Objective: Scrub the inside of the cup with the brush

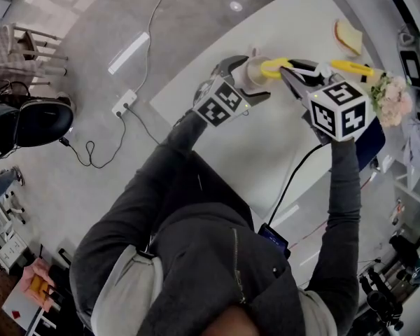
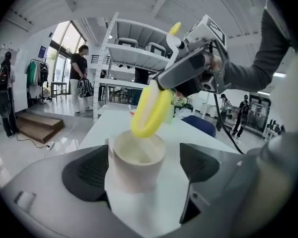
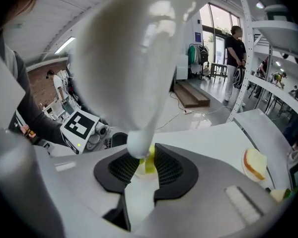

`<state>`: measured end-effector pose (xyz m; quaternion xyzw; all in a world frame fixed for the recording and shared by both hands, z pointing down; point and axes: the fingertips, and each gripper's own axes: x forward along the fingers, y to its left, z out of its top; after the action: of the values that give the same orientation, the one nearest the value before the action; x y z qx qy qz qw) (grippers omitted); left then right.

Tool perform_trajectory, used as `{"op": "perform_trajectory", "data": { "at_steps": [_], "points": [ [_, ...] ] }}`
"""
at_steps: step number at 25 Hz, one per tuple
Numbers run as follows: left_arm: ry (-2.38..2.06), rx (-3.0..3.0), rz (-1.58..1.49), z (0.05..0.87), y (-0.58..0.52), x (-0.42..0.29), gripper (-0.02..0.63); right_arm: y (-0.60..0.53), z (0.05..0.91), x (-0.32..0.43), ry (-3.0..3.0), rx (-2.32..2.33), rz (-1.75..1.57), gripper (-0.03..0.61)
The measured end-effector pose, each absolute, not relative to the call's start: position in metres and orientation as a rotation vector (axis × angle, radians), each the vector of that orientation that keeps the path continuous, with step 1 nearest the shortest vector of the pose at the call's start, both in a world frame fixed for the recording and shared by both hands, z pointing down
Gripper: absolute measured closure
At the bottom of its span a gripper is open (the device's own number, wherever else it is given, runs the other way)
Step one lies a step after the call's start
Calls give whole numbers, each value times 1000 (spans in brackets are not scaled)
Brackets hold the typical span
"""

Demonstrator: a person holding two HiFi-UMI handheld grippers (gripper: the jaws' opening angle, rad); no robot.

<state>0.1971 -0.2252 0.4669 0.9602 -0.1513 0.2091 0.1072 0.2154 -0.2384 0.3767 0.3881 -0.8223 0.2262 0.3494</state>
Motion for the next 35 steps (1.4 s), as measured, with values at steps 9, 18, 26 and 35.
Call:
{"op": "perform_trajectory", "data": {
  "at_steps": [9, 18, 26, 35],
  "points": [
    [-482, 2844, 659, 493, -233, 215, 169, -238, 387, 211, -2134, 971, 602, 483],
    [-529, 2883, 677, 498, -240, 221, 190, -240, 391, 210, -2139, 937, 605, 483],
    [-525, 2887, 663, 498, -240, 221, 190, -241, 403, 193, -2076, 829, 457, 483],
    [-521, 2893, 644, 498, -240, 218, 190, -237, 423, 185, -2009, 741, 358, 483]
  ]
}}
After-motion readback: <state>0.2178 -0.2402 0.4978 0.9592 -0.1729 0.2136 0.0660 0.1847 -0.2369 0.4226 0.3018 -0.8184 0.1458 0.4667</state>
